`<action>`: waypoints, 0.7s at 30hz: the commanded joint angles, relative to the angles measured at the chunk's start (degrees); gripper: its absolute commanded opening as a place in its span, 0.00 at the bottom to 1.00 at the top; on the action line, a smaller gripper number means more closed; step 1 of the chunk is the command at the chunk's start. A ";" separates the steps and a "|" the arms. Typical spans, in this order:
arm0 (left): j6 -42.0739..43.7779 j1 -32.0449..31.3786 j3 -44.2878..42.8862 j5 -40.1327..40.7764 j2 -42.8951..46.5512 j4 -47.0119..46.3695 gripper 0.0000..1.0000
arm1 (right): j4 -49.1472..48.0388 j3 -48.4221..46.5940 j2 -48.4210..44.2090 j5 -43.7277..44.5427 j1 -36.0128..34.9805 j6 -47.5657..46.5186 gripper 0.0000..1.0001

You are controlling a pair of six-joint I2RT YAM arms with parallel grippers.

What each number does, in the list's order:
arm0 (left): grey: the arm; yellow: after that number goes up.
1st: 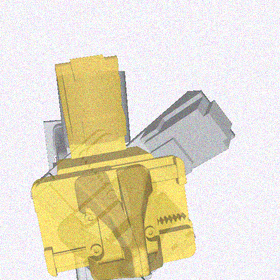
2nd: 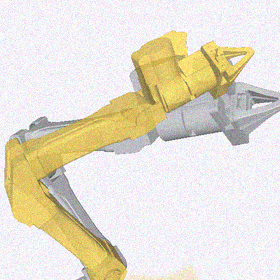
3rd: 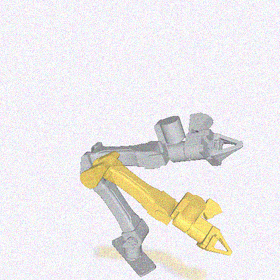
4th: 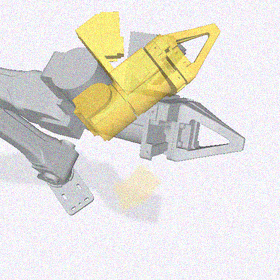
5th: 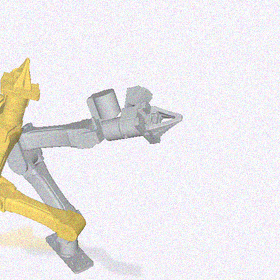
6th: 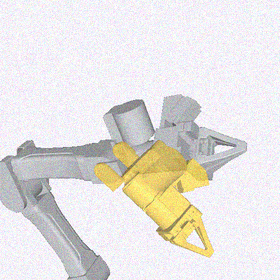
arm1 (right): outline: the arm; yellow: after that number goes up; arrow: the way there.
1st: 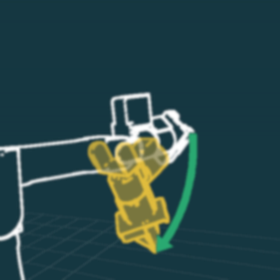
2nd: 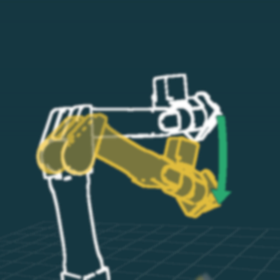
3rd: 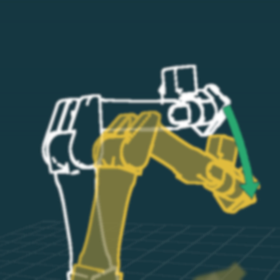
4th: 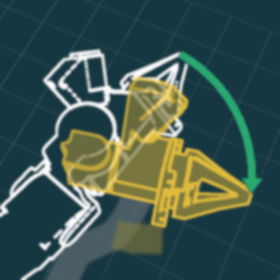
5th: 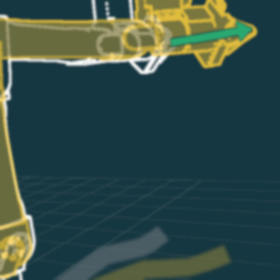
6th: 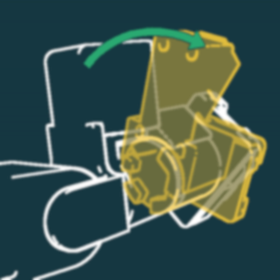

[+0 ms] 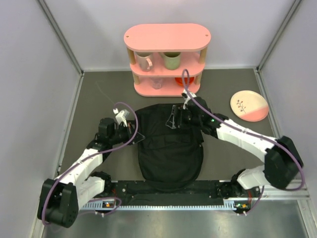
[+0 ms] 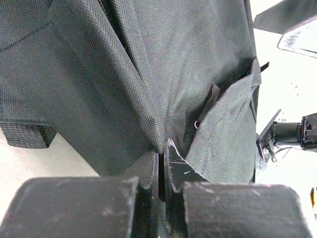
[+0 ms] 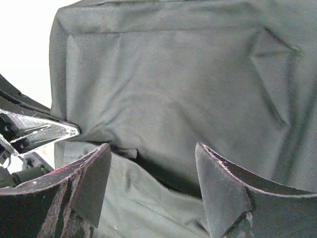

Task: Pack the student bag
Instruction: Zip the student bag at the center of the board.

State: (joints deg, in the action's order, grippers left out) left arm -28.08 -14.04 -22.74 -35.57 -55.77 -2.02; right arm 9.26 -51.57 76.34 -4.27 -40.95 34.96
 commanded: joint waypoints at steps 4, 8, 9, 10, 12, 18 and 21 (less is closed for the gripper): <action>1.44 0.07 0.77 -3.45 0.84 -5.71 0.00 | 11.91 -10.74 10.15 -10.40 0.26 -9.03 0.61; 1.62 0.07 0.77 -3.19 0.75 -5.71 0.00 | 12.28 -6.20 7.35 -14.00 0.17 -10.62 0.56; 1.71 0.07 0.86 -3.19 0.84 -5.80 0.00 | 11.93 -5.13 5.42 -16.10 0.17 -10.79 0.56; 1.62 0.07 0.86 -3.10 0.66 -5.97 0.00 | 11.84 -4.07 4.71 -16.99 0.17 -10.70 0.55; 1.62 0.07 0.86 -3.10 0.14 -6.41 0.00 | 11.75 -1.44 3.48 -20.49 -0.09 -11.49 0.52; 1.09 0.07 0.94 -2.84 -1.01 -7.90 0.00 | 6.57 8.32 -5.49 -19.55 -4.13 -12.73 0.49; 0.22 0.07 1.38 -3.18 -1.71 -9.22 0.00 | 1.48 13.41 -6.82 -18.23 -4.84 -10.79 0.44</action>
State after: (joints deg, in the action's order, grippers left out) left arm -27.55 -14.02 -22.04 -37.45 -56.80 -4.91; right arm 14.09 -43.83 71.70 -20.86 -43.97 23.31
